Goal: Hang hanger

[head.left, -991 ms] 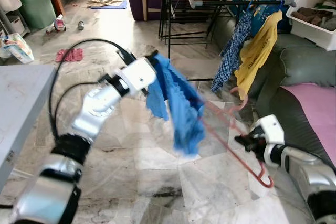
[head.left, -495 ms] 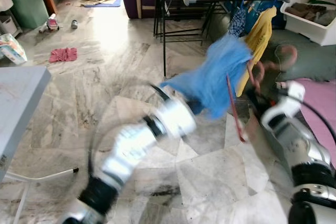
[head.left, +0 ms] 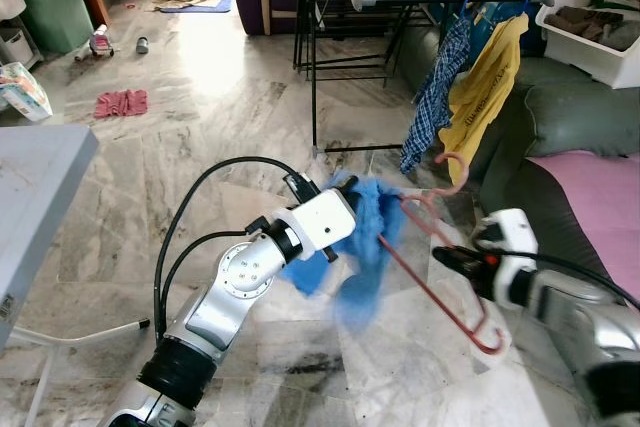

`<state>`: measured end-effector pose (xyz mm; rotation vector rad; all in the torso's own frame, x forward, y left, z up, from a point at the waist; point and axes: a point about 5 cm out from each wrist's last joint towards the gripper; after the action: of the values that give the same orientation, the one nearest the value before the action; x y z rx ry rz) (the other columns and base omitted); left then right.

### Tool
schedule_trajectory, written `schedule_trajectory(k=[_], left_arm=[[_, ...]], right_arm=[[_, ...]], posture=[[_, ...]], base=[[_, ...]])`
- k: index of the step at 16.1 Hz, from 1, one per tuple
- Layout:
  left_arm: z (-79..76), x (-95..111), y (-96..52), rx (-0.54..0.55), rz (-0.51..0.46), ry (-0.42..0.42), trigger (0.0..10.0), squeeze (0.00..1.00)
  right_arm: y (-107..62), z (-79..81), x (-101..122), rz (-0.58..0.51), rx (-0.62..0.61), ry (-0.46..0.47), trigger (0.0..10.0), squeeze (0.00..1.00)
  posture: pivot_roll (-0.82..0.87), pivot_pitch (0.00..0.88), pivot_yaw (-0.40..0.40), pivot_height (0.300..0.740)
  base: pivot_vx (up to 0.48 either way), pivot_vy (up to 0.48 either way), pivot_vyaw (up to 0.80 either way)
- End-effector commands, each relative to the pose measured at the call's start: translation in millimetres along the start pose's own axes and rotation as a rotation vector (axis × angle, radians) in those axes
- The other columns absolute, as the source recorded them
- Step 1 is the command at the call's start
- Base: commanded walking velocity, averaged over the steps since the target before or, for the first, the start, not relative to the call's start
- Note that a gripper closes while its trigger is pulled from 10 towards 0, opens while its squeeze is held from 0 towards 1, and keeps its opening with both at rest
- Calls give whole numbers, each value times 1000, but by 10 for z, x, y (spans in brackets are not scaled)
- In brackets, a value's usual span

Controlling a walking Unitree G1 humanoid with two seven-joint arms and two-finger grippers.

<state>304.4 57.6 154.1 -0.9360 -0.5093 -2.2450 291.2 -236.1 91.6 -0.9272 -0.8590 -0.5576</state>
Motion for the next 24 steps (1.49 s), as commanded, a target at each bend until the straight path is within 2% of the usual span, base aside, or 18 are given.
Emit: schedule_trajectory(k=[1,3,6,8,11,13,15,16,17,19,22,24], left_arm=[[118,41,42,67,-2,30,10000,0],[212,-4,49,127,36,40,10000,0],[317,-31,30,155,49,52,10000,0],[401,-139,-9,186,107,96,10000,0],[536,-244,-52,244,171,111,10000,0],[582,-248,-61,262,170,119,10000,0],[623,-188,-47,283,129,99,10000,0],[622,-122,-25,280,87,99,10000,0],[605,-59,-9,271,42,88,10000,0],[547,-13,16,226,11,90,10000,0],[341,90,83,90,-53,81,10000,0],[286,136,105,65,-81,68,10000,0]], right_arm=[[-55,-33,-22,29,-24,-38,10000,0],[-82,-45,-90,62,-20,-39,10000,0],[-157,-59,-188,135,-5,-68,10000,0],[-220,-50,-156,138,43,-79,10000,0],[-309,-96,-79,111,93,-104,10000,0],[-360,-105,-109,129,130,-101,10000,0],[-375,-183,-198,159,85,-83,10000,0],[-369,-249,-294,180,41,-54,10000,0],[-349,-252,-345,185,31,-42,10000,0],[-318,-208,-370,188,54,-39,10000,0],[-197,-118,-322,154,99,-82,10000,0],[-154,-96,-291,147,104,-92,10000,0]], posture=[[28,53,-59,740],[26,53,-58,740],[24,53,-59,740],[23,53,-63,740],[24,53,-65,740],[25,53,-68,740],[27,54,-69,740],[29,54,-70,740],[34,57,-68,740],[34,56,-69,740],[37,59,-66,740],[36,59,-66,740]], base=[[0,0,0],[0,0,0],[0,0,0],[0,0,0],[0,0,0],[0,0,0],[0,0,0],[0,0,0],[0,0,0],[0,0,0],[0,0,0],[0,0,0]])
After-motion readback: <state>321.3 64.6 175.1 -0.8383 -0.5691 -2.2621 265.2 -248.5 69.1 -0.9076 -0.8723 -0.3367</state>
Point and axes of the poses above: a point about 5 cm out from each wrist's last joint towards the gripper, its own y axis pointing out of the wrist towards the gripper, its own x axis along the axis of the wrist's last joint, z = x × y, and after that the axes turned 4 degrees about y, right-handed
